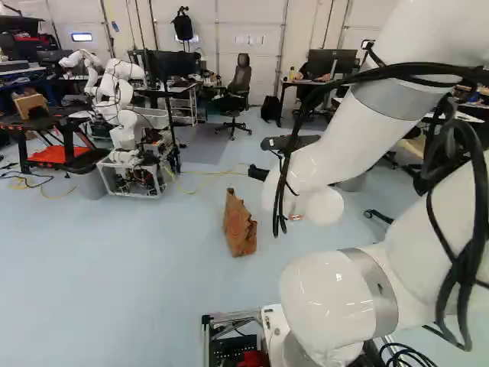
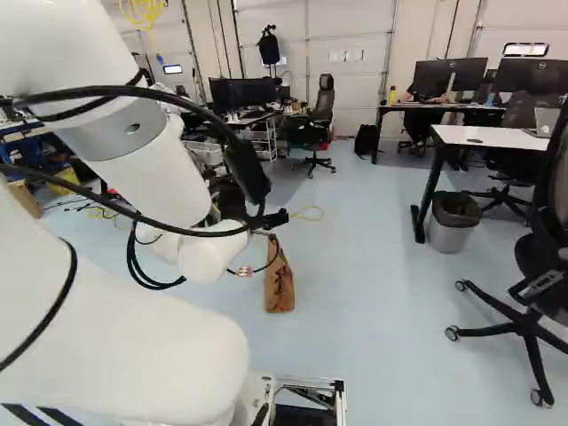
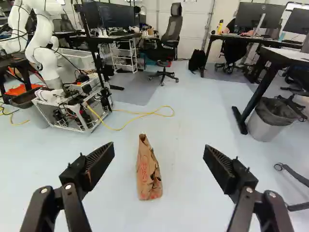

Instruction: Pick up the grocery bag from the ground

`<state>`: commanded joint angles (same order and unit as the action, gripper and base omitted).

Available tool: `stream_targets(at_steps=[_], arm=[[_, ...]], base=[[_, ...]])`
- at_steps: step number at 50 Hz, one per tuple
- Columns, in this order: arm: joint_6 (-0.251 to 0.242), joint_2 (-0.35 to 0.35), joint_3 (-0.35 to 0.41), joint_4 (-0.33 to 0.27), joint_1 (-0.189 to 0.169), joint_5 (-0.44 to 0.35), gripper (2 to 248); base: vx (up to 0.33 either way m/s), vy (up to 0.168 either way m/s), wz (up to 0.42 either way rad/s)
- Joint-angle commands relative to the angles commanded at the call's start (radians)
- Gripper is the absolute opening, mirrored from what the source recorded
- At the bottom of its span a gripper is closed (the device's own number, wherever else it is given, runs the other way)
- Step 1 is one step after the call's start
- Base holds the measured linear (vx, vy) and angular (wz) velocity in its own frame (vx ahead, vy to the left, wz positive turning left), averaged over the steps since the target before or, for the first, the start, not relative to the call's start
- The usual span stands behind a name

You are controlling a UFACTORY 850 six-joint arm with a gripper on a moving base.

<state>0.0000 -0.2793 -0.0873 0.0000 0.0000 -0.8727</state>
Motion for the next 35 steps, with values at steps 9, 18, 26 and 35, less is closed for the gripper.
stream_targets(at_steps=[9,18,26,35], arm=[[0.0,0.0,0.0,0.0,0.0,0.0,247],[0.0,0.0,0.0,0.0,0.0,0.0,247],[0.0,0.0,0.0,0.0,0.0,0.0,247],[0.0,0.0,0.0,0.0,0.0,0.0,247]], base=[[0.256,0.009,0.006],[0.25,0.007,0.005],[0.244,0.006,0.005],[0.254,0.007,0.007]])
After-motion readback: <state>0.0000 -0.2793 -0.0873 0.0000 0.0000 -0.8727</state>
